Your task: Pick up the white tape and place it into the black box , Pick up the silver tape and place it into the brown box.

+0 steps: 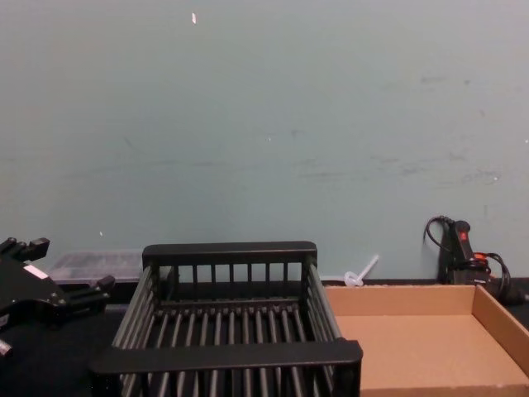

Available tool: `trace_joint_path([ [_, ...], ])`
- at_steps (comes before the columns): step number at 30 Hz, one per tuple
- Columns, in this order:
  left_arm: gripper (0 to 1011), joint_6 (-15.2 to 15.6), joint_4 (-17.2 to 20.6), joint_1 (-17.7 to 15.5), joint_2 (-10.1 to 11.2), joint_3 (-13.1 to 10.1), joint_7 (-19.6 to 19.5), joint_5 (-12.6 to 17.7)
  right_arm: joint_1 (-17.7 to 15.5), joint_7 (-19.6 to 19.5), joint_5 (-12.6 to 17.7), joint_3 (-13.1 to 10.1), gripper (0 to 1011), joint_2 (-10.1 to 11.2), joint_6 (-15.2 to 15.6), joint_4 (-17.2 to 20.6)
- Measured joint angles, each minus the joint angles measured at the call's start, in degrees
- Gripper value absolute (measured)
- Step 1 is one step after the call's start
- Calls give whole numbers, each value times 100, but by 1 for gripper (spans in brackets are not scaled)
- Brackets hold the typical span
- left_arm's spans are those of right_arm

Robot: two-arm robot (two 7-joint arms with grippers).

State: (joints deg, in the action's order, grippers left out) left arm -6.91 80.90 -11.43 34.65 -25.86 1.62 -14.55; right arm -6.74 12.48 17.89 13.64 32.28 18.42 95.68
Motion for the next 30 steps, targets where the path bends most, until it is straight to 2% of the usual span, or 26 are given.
trace_joint_path([
  [5,1001,0,0,0,0,0,0,0,0,-2,1,0,822,2,0,0],
  [6,1001,0,0,0,0,0,0,0,0,-2,1,0,768,2,0,0],
  [15,1001,0,0,0,0,0,0,0,1,-3,0,-1,487,2,0,-1],
  [21,1002,0,0,0,0,0,0,0,0,-4,-2,-1,333,2,3,-2],
  [22,1001,0,0,0,0,0,0,0,0,-4,-2,-1,270,2,3,-2],
  [24,1001,0,0,0,0,0,0,0,0,-4,-2,-1,224,2,3,-2],
  [25,1001,0,0,0,0,0,0,0,1,-4,-2,-1,168,2,3,-2],
  [26,1001,0,0,0,0,0,0,0,0,-4,-2,-1,168,2,3,-2],
  [28,1001,0,0,0,0,0,0,0,0,-4,-2,-1,105,2,3,-2],
  [30,1001,0,0,0,0,0,0,0,0,-4,-2,-1,100,2,3,-2],
])
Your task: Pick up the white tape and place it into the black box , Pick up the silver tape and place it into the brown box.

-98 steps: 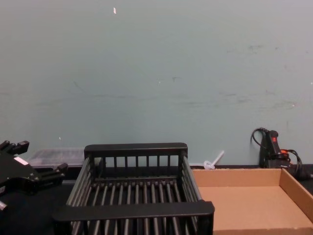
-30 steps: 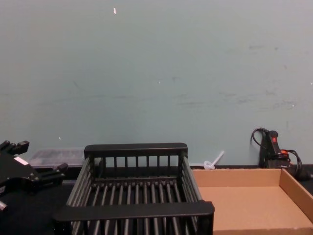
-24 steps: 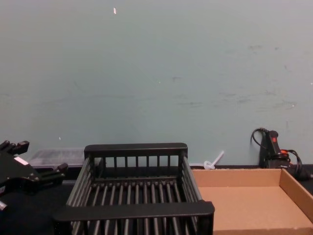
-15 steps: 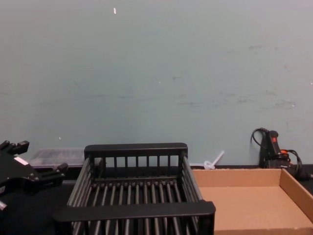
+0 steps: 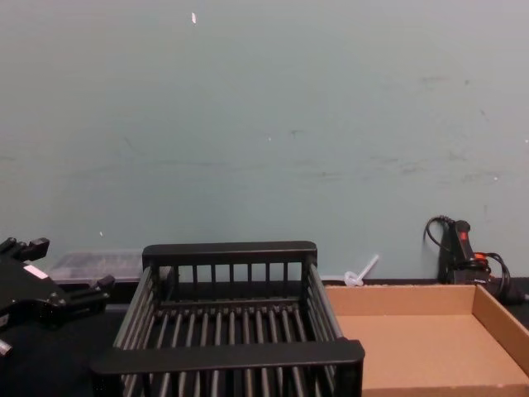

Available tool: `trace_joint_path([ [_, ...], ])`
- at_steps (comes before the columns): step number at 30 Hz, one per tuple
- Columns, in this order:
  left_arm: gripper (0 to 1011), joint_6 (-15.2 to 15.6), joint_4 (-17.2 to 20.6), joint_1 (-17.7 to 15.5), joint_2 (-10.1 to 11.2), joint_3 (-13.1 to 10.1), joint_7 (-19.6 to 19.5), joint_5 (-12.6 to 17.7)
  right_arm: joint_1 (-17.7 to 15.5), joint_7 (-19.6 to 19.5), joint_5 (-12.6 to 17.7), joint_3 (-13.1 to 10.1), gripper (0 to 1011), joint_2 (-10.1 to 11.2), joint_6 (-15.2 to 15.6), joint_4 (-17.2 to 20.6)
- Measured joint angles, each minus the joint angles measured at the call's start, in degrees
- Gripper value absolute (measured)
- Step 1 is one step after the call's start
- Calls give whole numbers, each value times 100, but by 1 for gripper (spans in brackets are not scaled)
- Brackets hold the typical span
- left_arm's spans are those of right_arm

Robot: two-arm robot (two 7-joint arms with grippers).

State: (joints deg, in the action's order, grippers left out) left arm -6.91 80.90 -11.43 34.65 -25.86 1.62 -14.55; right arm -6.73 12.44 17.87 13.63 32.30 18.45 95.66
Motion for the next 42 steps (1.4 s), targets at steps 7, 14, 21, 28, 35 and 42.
trace_joint_path([
  [7,1001,0,0,0,0,0,0,0,0,2,0,0,99,0,-1,1],
  [14,1002,0,0,0,0,0,0,0,0,2,0,0,100,0,-2,1],
  [21,1002,0,0,0,0,0,0,0,-3,16,-17,-4,99,-8,-15,8],
  [28,1001,0,0,0,0,0,0,0,-90,99,-89,-123,99,-42,-74,171],
  [35,1001,0,0,0,0,0,0,0,-188,162,-97,-320,99,-101,-166,422],
  [42,1001,0,0,0,0,0,0,0,-100,201,-126,-466,99,-220,-235,528],
])
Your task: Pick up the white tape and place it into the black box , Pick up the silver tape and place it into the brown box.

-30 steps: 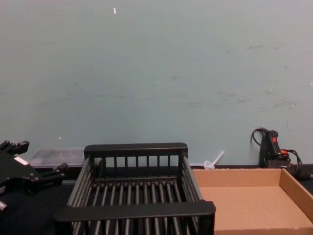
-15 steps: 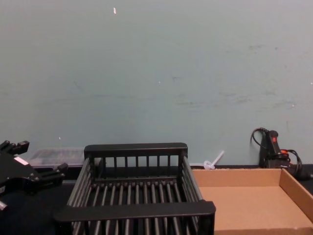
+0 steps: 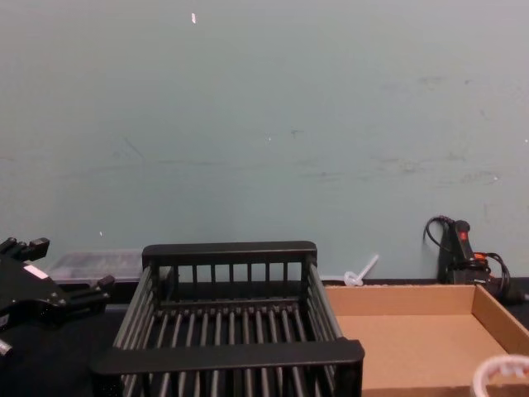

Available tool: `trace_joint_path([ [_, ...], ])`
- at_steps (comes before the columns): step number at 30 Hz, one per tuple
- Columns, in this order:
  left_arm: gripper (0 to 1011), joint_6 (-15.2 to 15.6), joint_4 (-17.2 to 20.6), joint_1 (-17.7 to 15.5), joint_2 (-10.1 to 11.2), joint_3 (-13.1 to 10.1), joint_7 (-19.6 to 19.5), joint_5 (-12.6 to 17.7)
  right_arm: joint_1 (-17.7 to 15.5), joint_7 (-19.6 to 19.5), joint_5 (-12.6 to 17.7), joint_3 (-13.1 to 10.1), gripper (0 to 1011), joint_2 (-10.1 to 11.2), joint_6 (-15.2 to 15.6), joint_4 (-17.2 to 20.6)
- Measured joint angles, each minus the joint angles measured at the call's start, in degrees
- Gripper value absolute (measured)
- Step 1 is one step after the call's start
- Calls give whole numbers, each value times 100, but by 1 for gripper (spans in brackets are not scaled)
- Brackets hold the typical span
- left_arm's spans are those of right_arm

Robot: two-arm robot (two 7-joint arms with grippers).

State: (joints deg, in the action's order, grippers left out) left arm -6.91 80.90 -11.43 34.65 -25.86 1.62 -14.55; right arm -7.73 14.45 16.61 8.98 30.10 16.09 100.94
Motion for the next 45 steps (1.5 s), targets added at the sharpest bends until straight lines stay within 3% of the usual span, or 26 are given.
trace_joint_path([
  [17,1001,0,0,0,0,0,0,0,800,96,-286,137,99,-422,-15,-363],
  [30,1001,0,0,0,0,0,0,0,1678,224,-524,534,99,-840,4,-944],
  [45,1001,0,0,0,0,0,0,0,2461,352,-856,1052,99,-1262,-56,-1687],
])
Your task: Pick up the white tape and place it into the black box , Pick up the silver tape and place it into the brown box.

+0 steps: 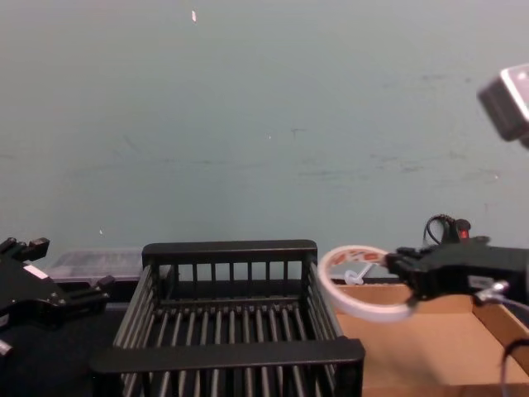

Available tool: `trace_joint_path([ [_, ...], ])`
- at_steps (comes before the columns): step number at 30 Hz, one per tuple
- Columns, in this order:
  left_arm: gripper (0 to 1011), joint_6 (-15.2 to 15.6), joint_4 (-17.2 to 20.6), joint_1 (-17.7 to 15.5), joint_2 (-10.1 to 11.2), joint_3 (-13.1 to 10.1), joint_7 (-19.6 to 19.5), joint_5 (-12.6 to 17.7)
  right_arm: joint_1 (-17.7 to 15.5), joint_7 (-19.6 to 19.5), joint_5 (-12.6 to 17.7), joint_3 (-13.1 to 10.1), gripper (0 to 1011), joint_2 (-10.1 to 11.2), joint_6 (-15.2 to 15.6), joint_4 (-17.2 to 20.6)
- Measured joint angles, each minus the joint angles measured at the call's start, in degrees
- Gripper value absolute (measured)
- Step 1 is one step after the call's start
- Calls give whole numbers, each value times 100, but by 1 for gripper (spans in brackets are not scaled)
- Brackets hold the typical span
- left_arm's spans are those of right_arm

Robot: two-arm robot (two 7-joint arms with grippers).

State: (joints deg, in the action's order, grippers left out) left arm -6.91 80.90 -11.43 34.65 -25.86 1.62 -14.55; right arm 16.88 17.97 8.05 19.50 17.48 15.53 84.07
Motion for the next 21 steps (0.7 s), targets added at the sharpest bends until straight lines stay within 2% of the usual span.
trace_joint_path([
  [11,1001,0,0,0,0,0,0,0,404,143,-163,319,99,-299,-100,-399],
  [21,1001,0,0,0,0,0,0,0,778,189,-272,534,99,-607,-162,-942],
])
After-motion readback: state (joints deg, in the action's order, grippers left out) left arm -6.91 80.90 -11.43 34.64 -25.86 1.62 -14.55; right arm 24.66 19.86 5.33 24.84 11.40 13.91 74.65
